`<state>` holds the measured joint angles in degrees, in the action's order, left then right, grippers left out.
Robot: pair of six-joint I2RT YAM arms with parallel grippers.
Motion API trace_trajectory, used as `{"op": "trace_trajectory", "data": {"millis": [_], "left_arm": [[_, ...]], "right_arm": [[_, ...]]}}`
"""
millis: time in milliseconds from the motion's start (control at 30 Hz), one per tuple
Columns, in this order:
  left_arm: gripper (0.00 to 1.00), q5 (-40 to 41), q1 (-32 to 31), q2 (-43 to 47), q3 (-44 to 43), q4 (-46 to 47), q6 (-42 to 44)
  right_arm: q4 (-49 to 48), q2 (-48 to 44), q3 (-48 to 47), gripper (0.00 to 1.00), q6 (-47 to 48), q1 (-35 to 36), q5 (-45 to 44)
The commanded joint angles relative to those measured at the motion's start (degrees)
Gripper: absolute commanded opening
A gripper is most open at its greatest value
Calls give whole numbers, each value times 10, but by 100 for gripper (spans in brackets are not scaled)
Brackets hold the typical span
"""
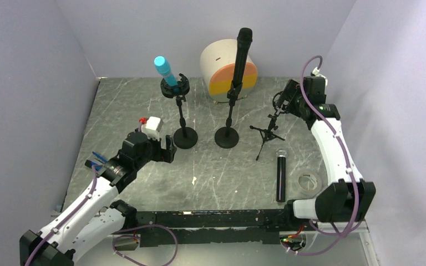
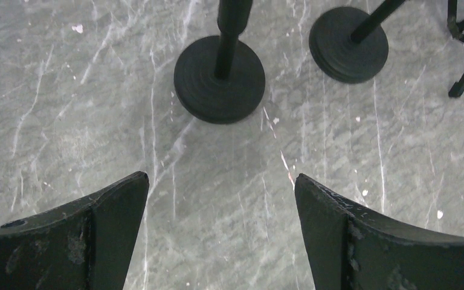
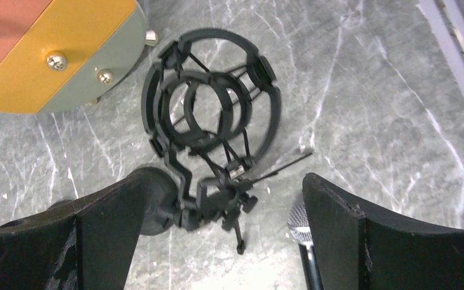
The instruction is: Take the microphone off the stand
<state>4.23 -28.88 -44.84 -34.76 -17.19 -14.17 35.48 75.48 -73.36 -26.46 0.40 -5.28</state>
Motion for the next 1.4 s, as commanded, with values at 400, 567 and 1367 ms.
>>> {"op": "trace_trajectory", "data": {"millis": [400, 567, 1367], "left_arm": [[92, -192, 95, -183, -56, 370, 40], [87, -217, 95, -224, -33, 488, 63], [39, -261, 95, -323, -29, 634, 107]], "right_arm": [[-98, -320, 176, 99, -19, -2, 181], [-173, -400, 256, 96, -69, -2, 273], [-179, -454, 328, 88, -133, -2, 375]]}}
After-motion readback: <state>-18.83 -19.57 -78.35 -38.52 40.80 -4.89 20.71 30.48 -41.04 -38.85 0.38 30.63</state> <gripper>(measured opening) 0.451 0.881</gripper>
